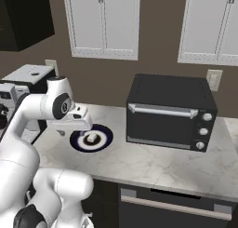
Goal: Pick up the marshmallow and place it in the cup of hot chocolate on the dining counter.
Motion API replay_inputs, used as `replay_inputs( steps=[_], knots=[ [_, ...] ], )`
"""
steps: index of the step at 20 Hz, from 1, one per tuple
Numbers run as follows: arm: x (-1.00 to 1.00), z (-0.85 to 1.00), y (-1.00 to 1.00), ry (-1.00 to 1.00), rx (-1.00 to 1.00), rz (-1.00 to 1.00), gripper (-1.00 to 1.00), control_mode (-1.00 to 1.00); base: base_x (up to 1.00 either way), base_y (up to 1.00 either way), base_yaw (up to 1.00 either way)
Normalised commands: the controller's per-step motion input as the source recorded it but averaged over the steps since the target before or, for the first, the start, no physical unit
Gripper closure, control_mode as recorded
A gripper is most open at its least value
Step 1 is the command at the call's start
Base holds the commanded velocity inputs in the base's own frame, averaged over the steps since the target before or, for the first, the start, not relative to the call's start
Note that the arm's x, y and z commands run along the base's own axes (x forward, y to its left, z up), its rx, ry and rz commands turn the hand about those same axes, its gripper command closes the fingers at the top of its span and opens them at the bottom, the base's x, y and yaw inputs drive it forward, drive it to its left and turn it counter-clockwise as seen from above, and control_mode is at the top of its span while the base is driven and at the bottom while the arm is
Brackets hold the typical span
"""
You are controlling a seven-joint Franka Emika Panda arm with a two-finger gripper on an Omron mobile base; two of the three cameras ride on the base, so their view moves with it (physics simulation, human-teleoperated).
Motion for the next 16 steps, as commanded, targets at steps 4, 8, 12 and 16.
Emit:
replay_inputs(
  steps=[4,8,12,16],
  knots=[
    [0.30,-0.25,0.00,0.00,0.00,0.00,-1.00,-1.00,0.00,0.00,0.00],
    [0.26,-0.43,0.00,0.00,-0.03,-0.16,-1.00,-1.00,0.00,0.00,0.00],
    [0.36,-0.34,0.00,0.00,-0.02,-0.32,-1.00,-1.00,0.00,0.00,0.00],
    [0.26,-0.21,0.00,0.00,0.00,-0.20,-1.00,-1.00,0.00,0.00,0.00]
  ],
)
